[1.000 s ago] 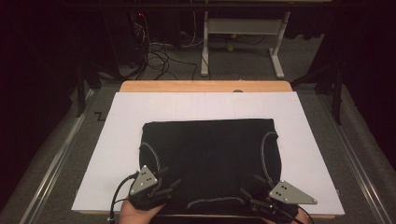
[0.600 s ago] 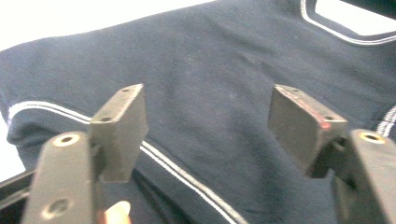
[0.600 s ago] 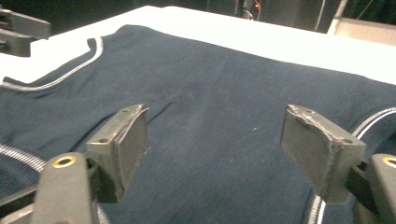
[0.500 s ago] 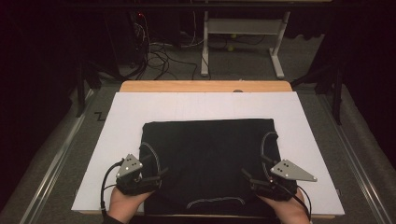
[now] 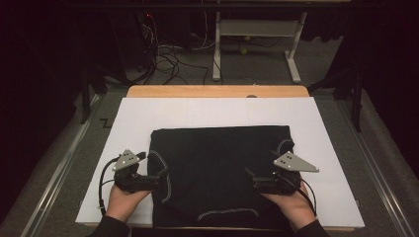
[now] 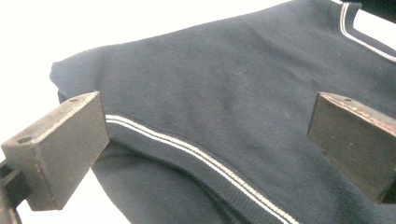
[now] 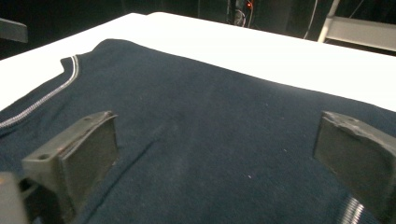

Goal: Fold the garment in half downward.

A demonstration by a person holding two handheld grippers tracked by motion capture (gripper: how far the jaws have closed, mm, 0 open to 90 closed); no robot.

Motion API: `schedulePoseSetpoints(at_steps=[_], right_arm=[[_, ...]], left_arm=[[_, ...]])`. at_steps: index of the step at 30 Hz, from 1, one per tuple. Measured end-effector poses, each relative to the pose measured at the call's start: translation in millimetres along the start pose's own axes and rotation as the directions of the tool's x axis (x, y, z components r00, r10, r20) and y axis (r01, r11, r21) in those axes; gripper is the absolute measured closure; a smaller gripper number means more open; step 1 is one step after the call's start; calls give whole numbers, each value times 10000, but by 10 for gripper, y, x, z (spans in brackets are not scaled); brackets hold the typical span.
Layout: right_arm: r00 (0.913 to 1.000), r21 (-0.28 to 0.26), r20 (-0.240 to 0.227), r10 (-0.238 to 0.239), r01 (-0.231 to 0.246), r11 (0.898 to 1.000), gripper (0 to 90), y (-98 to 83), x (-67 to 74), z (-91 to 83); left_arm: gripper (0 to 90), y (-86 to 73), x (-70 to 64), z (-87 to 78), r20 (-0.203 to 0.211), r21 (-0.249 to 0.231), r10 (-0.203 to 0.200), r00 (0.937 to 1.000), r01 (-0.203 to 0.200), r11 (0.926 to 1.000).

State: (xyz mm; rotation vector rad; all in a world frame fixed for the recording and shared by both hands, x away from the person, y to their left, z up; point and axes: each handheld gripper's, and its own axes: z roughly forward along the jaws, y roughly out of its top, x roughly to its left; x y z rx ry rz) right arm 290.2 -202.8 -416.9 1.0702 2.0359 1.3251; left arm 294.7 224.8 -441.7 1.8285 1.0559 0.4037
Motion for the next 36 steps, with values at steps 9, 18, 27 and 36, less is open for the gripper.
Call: schedulePoseSetpoints(at_steps=[9, 18, 27, 36], right_arm=[[9999, -132, -24, -113, 113, 9998, 0, 23, 40, 72], [9970, -7, -667, -391, 391, 9992, 0, 60, 279, 199], [9917, -34, -1108, -657, 657, 9978, 0, 132, 532, 372], [9818, 54, -1606, -1016, 1038, 9946, 0, 181, 819, 512]], left_arm=[[0, 38, 191, -89, -285, -429, -520, 9982, 508, 9978], [0, 224, 348, -92, -381, -420, -695, 9969, 679, 9968], [0, 406, 388, -1, -210, -287, -456, 9987, 450, 9986], [0, 661, 461, 23, -106, -474, -547, 9984, 541, 9974]])
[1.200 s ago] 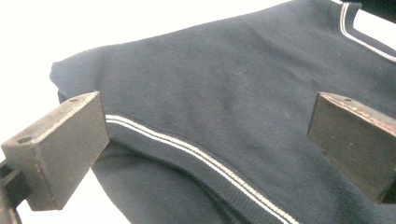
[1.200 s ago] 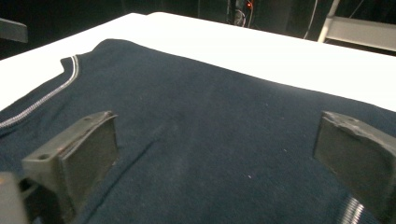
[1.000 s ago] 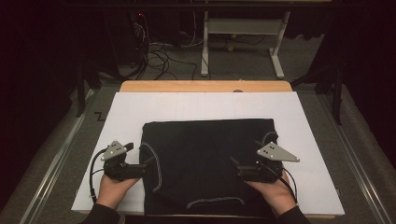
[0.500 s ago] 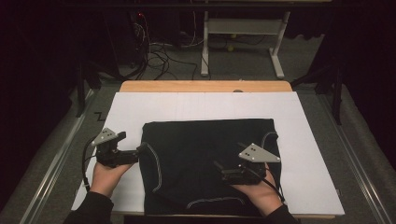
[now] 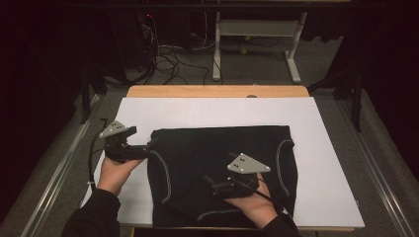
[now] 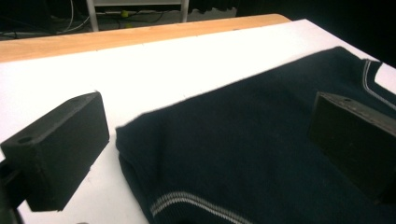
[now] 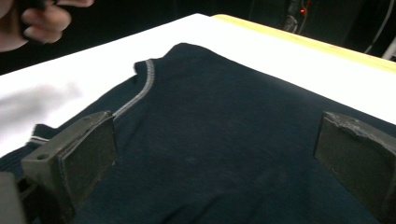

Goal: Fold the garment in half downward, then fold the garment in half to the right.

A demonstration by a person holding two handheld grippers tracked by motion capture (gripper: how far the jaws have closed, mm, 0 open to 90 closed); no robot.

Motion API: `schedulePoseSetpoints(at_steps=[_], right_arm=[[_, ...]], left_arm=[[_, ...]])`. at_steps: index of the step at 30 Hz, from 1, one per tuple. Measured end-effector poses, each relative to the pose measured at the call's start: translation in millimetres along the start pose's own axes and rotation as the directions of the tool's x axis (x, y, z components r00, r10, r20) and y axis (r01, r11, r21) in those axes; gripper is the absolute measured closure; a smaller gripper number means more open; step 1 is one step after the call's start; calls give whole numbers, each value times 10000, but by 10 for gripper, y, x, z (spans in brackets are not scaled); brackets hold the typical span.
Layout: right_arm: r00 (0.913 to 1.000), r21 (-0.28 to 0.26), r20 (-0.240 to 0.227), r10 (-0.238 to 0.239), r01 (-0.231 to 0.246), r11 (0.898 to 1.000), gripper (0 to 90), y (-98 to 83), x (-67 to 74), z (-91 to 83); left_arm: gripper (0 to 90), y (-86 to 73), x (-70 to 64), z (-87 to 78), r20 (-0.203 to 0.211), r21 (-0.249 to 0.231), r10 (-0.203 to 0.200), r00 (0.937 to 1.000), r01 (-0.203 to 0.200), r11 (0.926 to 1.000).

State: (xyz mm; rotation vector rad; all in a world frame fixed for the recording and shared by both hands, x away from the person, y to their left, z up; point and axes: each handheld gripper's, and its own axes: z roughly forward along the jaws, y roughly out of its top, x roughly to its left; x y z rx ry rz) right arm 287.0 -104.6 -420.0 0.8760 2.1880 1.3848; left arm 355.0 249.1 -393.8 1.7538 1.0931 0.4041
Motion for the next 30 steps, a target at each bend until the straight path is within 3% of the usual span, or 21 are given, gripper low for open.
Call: schedulePoseSetpoints(at_steps=[9, 18, 30], right_arm=[[9971, -118, -753, -69, 61, 9999, 0, 45, 245, 123], [9923, 68, -1182, -362, 372, 9993, 0, 88, 456, 245], [9893, 161, -1359, -525, 551, 9983, 0, 138, 631, 311]], left_arm=[[0, 236, 32, -5, -192, -59, 415, 9990, -416, 9991], [0, 223, 179, 62, -103, -47, 197, 9998, -198, 9998], [0, 183, 350, 273, -74, 416, 42, 10000, -39, 9991]])
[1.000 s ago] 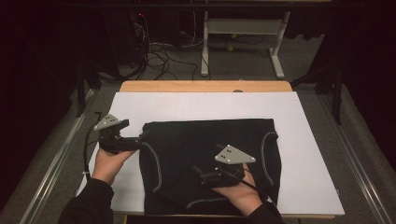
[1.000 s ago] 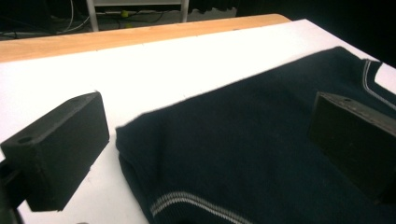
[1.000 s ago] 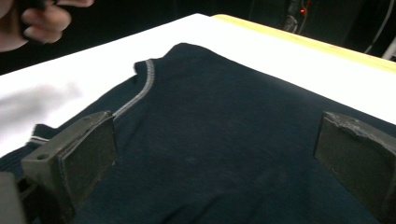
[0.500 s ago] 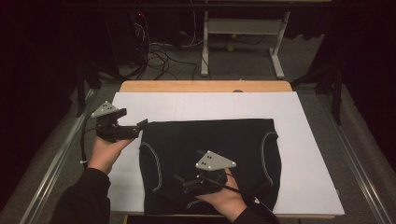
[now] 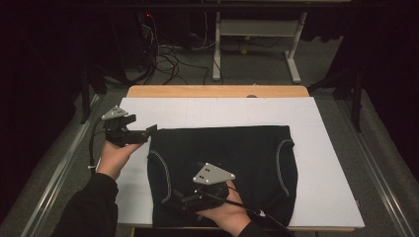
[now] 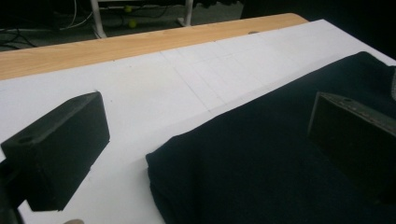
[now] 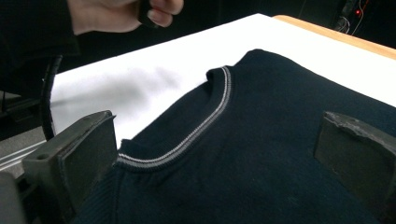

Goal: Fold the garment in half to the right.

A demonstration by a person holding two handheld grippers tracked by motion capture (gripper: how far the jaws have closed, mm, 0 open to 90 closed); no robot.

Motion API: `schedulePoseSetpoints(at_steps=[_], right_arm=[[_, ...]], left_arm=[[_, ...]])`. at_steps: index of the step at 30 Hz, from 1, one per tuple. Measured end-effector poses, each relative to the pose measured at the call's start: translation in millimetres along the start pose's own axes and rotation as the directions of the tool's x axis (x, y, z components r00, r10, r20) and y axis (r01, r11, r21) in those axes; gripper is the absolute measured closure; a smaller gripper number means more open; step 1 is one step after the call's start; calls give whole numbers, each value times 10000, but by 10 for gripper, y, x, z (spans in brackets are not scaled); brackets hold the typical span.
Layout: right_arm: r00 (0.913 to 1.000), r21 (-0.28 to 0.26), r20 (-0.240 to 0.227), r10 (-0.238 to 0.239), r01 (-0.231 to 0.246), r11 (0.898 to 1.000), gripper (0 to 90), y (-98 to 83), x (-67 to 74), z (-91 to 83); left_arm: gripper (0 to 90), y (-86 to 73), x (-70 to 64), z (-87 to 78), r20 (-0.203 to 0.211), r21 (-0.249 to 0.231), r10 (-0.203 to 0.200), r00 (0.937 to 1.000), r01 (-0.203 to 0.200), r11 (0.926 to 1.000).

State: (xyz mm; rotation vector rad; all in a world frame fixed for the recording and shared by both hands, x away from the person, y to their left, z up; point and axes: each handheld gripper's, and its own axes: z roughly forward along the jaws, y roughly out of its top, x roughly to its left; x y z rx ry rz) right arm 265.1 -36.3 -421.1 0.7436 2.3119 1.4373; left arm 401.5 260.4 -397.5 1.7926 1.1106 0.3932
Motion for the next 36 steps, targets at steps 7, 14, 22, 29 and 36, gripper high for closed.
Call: schedulePoseSetpoints(at_steps=[7, 14, 22, 29, 36], right_arm=[[9998, 103, -168, 70, -68, 9999, 0, -26, 86, 65], [9998, 362, -221, -15, 23, 9993, 0, -103, 138, 104], [9993, 447, -365, -24, 40, 9990, 0, -127, 170, 94], [9990, 620, -442, 21, 6, 9981, 0, -164, 189, 118], [9984, 753, -566, 15, 27, 9972, 0, -204, 246, 160]], left_arm=[[0, -68, 132, 222, -47, 607, -316, 9995, 319, 9976], [91, -229, 269, 445, -243, 1191, -1172, 9928, 1193, 9857], [137, -405, 293, 673, -597, 2050, -1154, 9915, 1253, 9707], [145, -436, 267, 780, -825, 2439, -1073, 9908, 1245, 9618], [207, -439, 193, 807, -1124, 2633, -499, 9924, 781, 9615]])
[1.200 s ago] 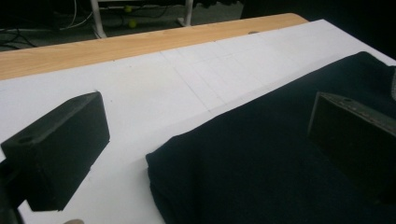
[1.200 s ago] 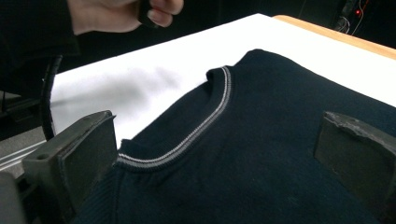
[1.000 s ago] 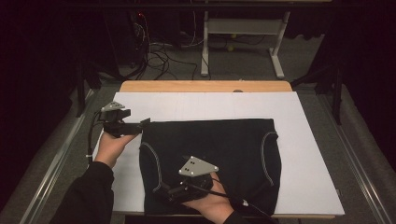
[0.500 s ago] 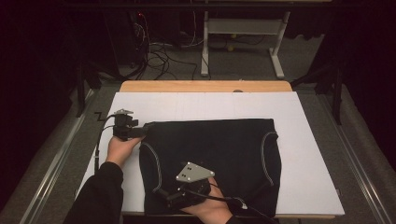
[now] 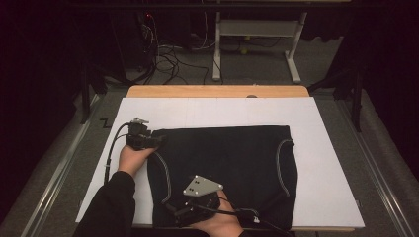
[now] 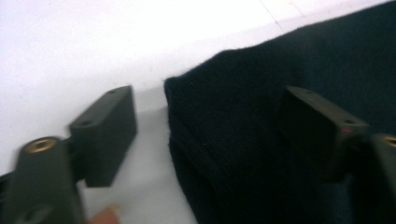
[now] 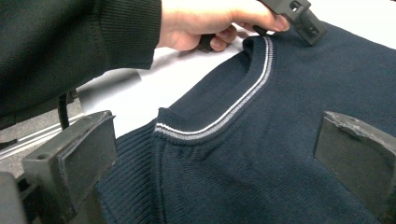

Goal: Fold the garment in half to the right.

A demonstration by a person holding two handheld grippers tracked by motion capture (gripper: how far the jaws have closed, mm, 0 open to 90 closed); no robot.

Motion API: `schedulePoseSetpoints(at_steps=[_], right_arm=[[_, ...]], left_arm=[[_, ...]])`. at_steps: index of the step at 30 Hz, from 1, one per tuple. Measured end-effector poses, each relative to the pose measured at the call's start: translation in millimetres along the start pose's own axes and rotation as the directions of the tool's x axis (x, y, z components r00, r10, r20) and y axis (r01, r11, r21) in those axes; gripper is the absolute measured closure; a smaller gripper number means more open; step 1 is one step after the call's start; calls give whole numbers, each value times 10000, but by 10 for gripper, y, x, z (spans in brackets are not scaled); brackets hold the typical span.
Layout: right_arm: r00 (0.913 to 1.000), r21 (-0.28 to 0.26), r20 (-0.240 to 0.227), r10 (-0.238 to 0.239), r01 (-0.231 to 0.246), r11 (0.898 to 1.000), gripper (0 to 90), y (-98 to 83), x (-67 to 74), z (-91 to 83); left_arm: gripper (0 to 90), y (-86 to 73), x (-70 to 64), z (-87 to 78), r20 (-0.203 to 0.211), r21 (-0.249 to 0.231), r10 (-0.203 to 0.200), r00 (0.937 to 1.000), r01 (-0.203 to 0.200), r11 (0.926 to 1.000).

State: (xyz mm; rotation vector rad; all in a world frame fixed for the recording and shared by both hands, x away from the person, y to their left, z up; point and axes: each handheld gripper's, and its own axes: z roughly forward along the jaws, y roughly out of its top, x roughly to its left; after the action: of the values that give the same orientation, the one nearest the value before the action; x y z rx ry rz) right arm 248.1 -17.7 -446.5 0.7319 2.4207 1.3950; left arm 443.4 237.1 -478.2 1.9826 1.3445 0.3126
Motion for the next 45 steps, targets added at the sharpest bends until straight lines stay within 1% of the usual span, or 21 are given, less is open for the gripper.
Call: schedulePoseSetpoints(at_steps=[2, 3, 4, 7, 10, 11, 15, 20, 26, 29, 33, 36, 37, 38, 40, 42, 45], right_arm=[[10000, 43, -9, 1, -1, 10000, 0, -4, 11, 9], [10000, 80, -8, 1, -1, 10000, 0, -6, 15, 14], [10000, 87, -24, -51, 52, 9999, 0, -8, 16, 21], [10000, 169, -17, -8, 8, 9999, 0, -11, 29, 30], [10000, 188, -39, -60, 61, 9998, 0, -10, 35, 36], [10000, 196, -47, -34, 35, 9998, 0, -11, 43, 38], [9999, 266, -104, -85, 88, 9996, 0, 2, 84, 54], [9994, 495, -227, -264, 275, 9984, 0, 13, 161, 99], [9981, 974, -487, -389, 435, 9943, 5, 9, 274, 208], [9971, 1171, -595, -469, 537, 9917, 15, 13, 331, 263], [9965, 1526, -632, -552, 643, 9862, 30, 0, 376, 358], [9966, 1804, -646, -510, 619, 9816, 43, -5, 393, 436], [9969, 1975, -614, -494, 606, 9784, 46, -7, 406, 465], [9965, 2004, -625, -557, 672, 9774, 52, -11, 410, 485], [9970, 2229, -574, -527, 642, 9727, 55, -24, 437, 533], [9967, 2402, -507, -638, 742, 9679, 59, -37, 457, 572], [9972, 2532, -372, -647, 720, 9647, 66, -45, 478, 610]], left_arm=[[240, -4, -53, 15, -437, 86, 352, 9984, -348, 9994], [265, -5, -75, 21, -586, 111, 461, 9972, -455, 9989], [284, -7, -90, 20, -588, 93, 429, 9973, -424, 9991], [402, -28, -112, 13, -471, -63, 463, 9978, -467, 9989], [516, -49, -121, 8, -219, -191, 537, 9983, -541, 9984], [545, -52, -119, 6, -149, -202, 529, 9985, -532, 9984], [623, -64, -102, -3, 98, -256, 275, 9996, -273, 9993], [670, -87, -78, -10, 218, -401, -62, 9997, 70, 9992], [677, -98, -43, -15, 470, -459, -323, 9984, 345, 9984], [677, -101, -43, -16, 472, -470, -324, 9984, 346, 9983], [676, -104, -74, -15, 255, -487, -135, 9996, 147, 9987], [676, -104, -64, -17, 338, -475, -198, 9992, 214, 9986], [676, -104, -63, -17, 344, -474, -206, 9992, 222, 9986], [677, -104, -64, -17, 341, -472, -217, 9992, 233, 9986], [676, -105, -65, -18, 339, -472, -213, 9992, 229, 9986], [676, -106, -60, -18, 375, -479, -238, 9990, 256, 9985], [676, -107, -58, -18, 390, -486, -255, 9989, 274, 9984]])
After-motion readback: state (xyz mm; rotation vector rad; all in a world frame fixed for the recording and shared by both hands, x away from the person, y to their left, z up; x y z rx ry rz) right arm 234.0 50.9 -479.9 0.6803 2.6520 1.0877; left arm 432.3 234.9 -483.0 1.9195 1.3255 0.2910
